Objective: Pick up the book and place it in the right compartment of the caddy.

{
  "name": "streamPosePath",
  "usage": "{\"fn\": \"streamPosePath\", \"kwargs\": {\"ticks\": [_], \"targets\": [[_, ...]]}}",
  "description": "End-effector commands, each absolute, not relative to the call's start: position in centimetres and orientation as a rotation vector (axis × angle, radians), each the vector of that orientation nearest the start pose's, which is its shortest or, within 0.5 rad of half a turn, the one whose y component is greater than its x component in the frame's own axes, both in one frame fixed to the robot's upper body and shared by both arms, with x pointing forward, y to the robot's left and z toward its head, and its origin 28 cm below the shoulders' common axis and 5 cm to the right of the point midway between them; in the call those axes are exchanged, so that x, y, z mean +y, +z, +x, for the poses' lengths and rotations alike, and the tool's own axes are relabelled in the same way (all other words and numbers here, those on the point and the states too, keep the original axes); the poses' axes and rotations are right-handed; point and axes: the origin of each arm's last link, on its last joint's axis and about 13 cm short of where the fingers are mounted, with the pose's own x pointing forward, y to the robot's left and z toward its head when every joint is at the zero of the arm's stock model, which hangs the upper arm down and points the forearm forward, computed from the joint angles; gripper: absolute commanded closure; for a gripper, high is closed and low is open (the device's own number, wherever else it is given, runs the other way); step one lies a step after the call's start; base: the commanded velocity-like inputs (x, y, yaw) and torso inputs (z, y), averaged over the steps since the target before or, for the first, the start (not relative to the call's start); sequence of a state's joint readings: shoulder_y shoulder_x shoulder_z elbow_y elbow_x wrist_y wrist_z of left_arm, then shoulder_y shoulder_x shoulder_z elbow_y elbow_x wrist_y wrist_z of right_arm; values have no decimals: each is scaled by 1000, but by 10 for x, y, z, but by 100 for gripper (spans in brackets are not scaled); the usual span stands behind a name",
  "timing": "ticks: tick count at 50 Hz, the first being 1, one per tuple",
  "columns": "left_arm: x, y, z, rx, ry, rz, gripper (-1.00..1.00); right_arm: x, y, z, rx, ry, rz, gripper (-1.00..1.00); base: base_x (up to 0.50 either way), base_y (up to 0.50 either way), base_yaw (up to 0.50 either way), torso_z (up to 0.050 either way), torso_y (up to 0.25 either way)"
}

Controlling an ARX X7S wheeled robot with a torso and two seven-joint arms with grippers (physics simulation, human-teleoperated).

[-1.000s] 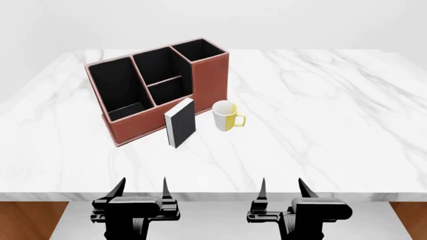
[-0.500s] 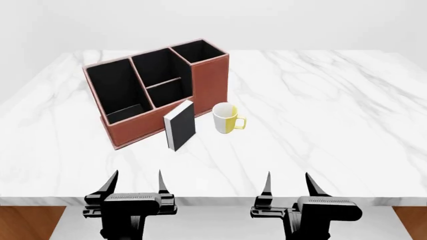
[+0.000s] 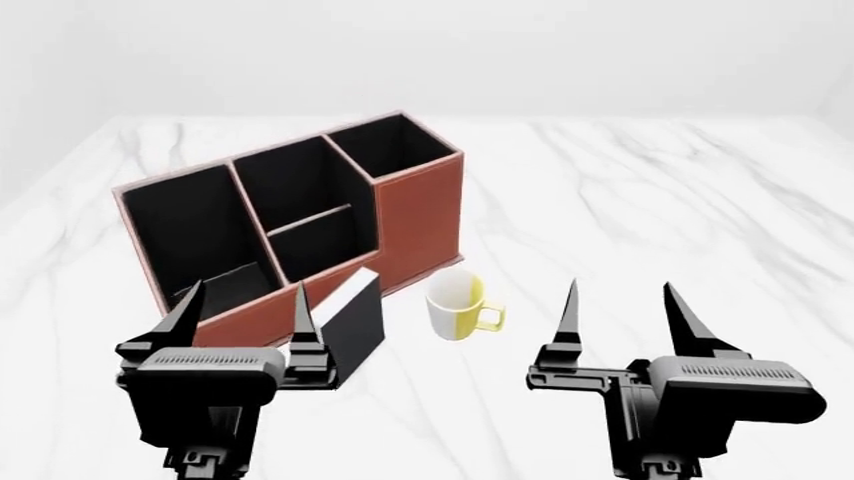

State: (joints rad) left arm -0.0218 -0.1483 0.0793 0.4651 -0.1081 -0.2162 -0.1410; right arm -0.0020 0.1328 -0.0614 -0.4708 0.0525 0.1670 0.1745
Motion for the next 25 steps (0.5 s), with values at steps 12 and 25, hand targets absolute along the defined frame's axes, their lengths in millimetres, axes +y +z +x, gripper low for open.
{"fn": "streamPosePath", "kwargs": {"ticks": [12,25], "targets": [[213,107,203,-279,-33,27,-100,-108,109,200,-334,-77,-50,-100,500,0,0,0,0],[212,105,204,-261,-30,38,-100,-109,107,199,-342,-88,-51,-100,500,0,0,0,1]]}}
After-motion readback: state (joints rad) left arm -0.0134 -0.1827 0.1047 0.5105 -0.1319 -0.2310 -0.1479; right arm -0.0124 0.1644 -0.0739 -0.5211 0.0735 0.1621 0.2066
